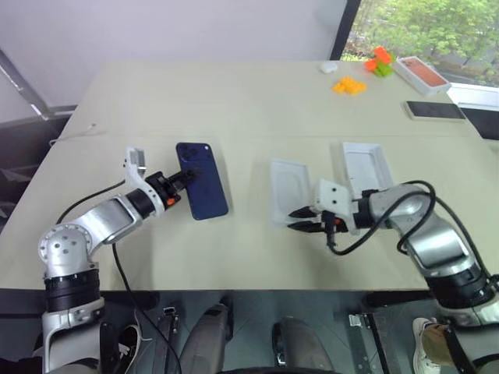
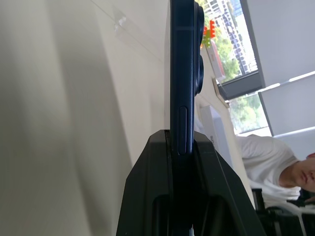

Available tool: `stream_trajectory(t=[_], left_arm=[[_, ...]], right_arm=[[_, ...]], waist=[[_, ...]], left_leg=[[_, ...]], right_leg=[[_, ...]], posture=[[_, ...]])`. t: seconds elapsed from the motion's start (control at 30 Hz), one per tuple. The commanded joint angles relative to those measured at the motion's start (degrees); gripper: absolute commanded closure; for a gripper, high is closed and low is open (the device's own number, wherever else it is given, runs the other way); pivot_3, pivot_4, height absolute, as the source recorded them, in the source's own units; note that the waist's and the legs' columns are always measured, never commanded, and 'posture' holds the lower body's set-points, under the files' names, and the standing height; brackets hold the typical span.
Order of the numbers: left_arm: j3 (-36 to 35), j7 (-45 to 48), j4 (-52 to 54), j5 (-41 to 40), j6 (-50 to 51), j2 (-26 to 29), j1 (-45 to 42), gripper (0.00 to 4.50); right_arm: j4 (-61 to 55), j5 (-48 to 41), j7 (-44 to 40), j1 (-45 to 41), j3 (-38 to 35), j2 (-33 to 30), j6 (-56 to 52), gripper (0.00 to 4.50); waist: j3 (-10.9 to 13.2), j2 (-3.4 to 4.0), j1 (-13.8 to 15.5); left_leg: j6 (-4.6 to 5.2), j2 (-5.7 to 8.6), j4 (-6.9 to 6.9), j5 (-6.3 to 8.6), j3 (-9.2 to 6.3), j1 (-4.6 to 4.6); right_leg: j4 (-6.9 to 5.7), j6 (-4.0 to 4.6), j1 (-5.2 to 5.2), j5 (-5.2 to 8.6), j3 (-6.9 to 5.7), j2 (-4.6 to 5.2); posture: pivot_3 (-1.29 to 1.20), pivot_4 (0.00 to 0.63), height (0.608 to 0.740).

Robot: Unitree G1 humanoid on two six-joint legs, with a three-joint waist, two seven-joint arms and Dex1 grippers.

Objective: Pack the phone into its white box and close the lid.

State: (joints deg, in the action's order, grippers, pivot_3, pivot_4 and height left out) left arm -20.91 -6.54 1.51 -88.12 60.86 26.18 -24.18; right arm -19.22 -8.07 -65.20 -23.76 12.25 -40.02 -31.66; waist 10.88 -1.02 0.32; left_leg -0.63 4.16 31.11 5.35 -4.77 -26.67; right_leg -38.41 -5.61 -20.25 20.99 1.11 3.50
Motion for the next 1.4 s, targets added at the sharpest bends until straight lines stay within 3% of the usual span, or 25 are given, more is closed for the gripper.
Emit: stream_trajectory(t=[0.03, 0.2, 0.43, 0.6, 0.67, 0.77, 0.93, 1.1, 1.17, 1.4], left_arm=[[0.12, 2.47, 0.73, 0.71, -0.83, 0.77, -2.42, 4.5], [0.28, 2.94, 1.06, 1.29, -0.55, 0.51, -2.7, 4.5], [0.75, 0.8, 1.53, -0.13, -0.4, -0.25, -2.37, 4.5], [2.68, -2.56, 1.26, -2.66, -0.12, -2.93, -3.98, 4.5], [3.98, -8.03, 0.38, -5.49, -0.98, -6.31, -5.25, 4.5], [7.1, -14.96, 1.86, -9.12, -1.5, -10.6, -5.42, 4.5], [9.71, -20.9, 2.85, -12.2, -4.23, -15.08, -5.02, 4.5], [13.37, -19.16, -0.2, -6.41, -5.62, -18.86, -8.02, 4.5], [15.12, -18.16, -1.68, -4.49, -4.24, -19.21, -8.57, 4.5], [17.38, -14.09, -5.97, 1.0, -0.65, -18.22, -10.72, 4.5]], right_arm=[[-4.0, -0.57, 2.81, 1.59, 1.09, 0.86, -0.93, 4.03], [-2.57, 0.38, 4.27, 1.68, 3.65, 0.75, -0.35, 4.03], [-2.47, -1.0, 5.07, -0.29, 4.61, 2.01, -2.13, 0.62], [1.93, -10.43, 2.82, -7.05, -3.51, 3.18, -7.3, 0.62], [6.68, -12.76, 1.78, -10.43, -6.33, 2.25, -8.64, 0.62], [11.03, -11.93, -2.36, -9.42, -8.19, -0.66, 0.57, 0.62], [16.05, -15.04, -6.53, -6.61, -12.92, -2.16, 7.12, 0.62], [21.61, -12.51, -8.2, -3.62, -13.98, -3.98, 16.32, 0.62], [22.56, -12.65, -7.89, -3.69, -14.15, -4.2, 16.63, 0.07], [21.26, -11.0, -7.33, -1.3, -13.64, -4.8, 20.87, 0.03]], waist=[[0.0, 0.0, 0.24], [0.0, 0.0, 0.33], [-0.01, 0.0, 0.29], [0.0, 0.0, 0.26], [-0.01, -0.01, 0.49], [-0.03, -0.05, 1.1], [-0.01, -0.01, 0.5], [-0.02, 0.04, 0.3], [-0.05, 0.13, 0.21], [-0.08, 0.22, 0.37]], left_leg=[[0.0, 0.0, 0.0, 0.0, 0.0, -0.01], [0.01, 0.01, 0.03, -0.01, 0.01, -0.01], [0.08, 0.01, 0.03, -0.05, 0.0, -0.01], [0.11, 0.01, 0.05, -0.07, 0.0, 0.01], [0.11, 0.01, 0.11, -0.07, -0.02, 0.02], [0.17, 0.03, 0.21, -0.04, -0.04, 0.05], [0.38, 0.02, 0.47, 0.08, 0.06, 0.04], [0.4, -0.01, 0.85, 0.09, 0.05, 0.18], [0.44, -0.01, 0.8, 0.13, 0.05, 0.21], [0.48, 0.0, 0.88, 0.16, 0.06, 0.2]], right_leg=[[0.01, 0.0, 0.0, 0.0, -0.01, 0.0], [0.04, -0.02, 0.02, -0.01, -0.01, 0.0], [0.02, -0.03, 0.03, -0.02, -0.02, 0.0], [-0.01, -0.04, 0.06, -0.02, -0.03, -0.01], [-0.01, -0.03, 0.13, -0.04, -0.07, -0.01], [0.05, -0.04, 0.26, -0.04, -0.13, 0.01], [0.22, -0.09, 0.6, -0.03, -0.11, 0.0], [0.05, -0.09, 0.81, -0.03, -0.15, -0.06], [0.0, -0.08, 0.92, -0.03, -0.18, -0.07], [0.02, -0.07, 0.95, -0.03, -0.11, -0.06]], posture=[[0.0, 0.15, 0.74], [0.0, 0.15, 0.74], [0.0, 0.15, 0.74], [0.0, 0.15, 0.74], [0.0, 0.15, 0.74], [0.0, 0.15, 0.74], [0.0, 0.15, 0.74], [0.0, 0.15, 0.74], [0.0, 0.15, 0.74], [0.0, 0.15, 0.74]])
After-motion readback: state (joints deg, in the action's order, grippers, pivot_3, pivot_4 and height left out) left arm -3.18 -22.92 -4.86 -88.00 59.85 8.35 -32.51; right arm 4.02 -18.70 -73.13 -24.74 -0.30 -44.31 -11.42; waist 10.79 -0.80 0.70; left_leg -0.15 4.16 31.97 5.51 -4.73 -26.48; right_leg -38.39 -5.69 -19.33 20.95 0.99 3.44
